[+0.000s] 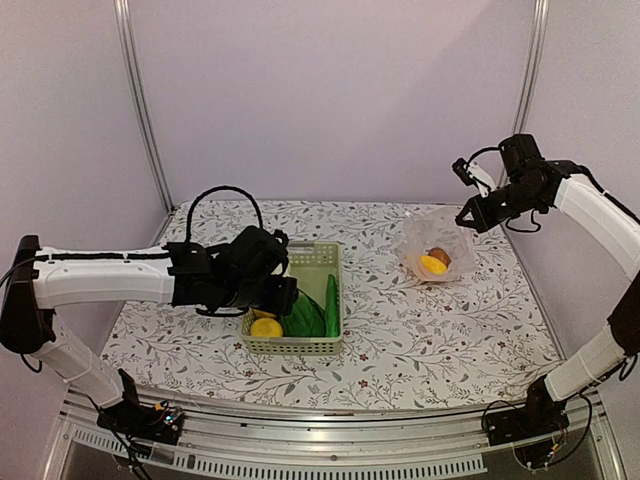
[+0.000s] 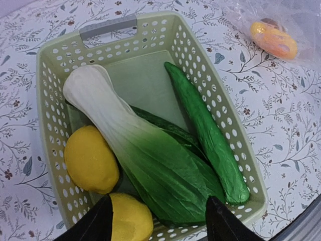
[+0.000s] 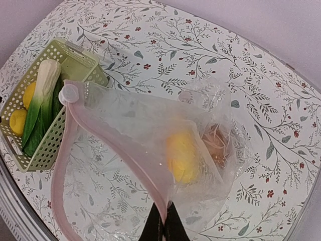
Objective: Place the food in the zip-top bag and seal the zipper
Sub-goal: Pick up the fake fruit from the bin.
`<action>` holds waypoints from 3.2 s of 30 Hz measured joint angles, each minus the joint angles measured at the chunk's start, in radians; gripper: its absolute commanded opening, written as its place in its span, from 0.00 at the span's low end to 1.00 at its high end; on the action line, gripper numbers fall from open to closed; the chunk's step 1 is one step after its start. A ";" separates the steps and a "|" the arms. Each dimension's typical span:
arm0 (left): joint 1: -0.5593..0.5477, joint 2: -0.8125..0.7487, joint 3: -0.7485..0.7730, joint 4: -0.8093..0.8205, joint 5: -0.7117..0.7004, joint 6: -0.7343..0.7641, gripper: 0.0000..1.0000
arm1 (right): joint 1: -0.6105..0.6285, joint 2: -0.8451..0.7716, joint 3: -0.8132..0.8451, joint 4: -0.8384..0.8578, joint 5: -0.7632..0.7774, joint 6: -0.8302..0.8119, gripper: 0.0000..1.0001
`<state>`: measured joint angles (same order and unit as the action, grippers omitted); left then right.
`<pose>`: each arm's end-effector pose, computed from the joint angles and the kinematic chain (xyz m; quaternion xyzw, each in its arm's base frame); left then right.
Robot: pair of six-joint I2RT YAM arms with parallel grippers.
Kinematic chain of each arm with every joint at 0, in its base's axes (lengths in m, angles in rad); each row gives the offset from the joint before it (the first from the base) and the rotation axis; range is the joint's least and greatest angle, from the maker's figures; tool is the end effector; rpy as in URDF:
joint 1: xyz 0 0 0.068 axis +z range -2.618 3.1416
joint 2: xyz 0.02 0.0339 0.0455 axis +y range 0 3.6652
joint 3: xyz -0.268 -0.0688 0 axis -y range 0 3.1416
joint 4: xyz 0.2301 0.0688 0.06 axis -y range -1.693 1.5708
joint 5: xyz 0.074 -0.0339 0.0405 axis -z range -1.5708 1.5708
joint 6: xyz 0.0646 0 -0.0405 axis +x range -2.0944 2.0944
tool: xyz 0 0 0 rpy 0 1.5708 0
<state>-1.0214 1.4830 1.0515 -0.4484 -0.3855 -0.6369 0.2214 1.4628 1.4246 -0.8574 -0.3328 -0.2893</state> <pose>0.1857 -0.2567 0.2356 0.1128 0.9189 -0.1233 0.3574 0.2956 0.0882 0.3257 -0.2881 0.8865 0.1451 0.3318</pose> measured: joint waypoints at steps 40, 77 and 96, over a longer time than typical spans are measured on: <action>0.098 0.209 0.097 -0.297 0.196 0.099 0.70 | 0.000 -0.035 -0.071 0.011 -0.037 -0.014 0.00; 0.102 0.357 0.264 -0.465 0.171 0.139 0.49 | 0.000 -0.050 -0.104 0.021 -0.043 -0.019 0.00; 0.102 0.269 0.404 -0.549 0.107 0.140 0.47 | 0.000 -0.064 -0.104 0.020 -0.043 -0.019 0.00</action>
<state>-0.9192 1.7515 1.4555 -0.9974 -0.2787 -0.4965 0.2214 1.3987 1.3209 -0.8371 -0.3759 -0.3088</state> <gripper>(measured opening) 0.537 0.008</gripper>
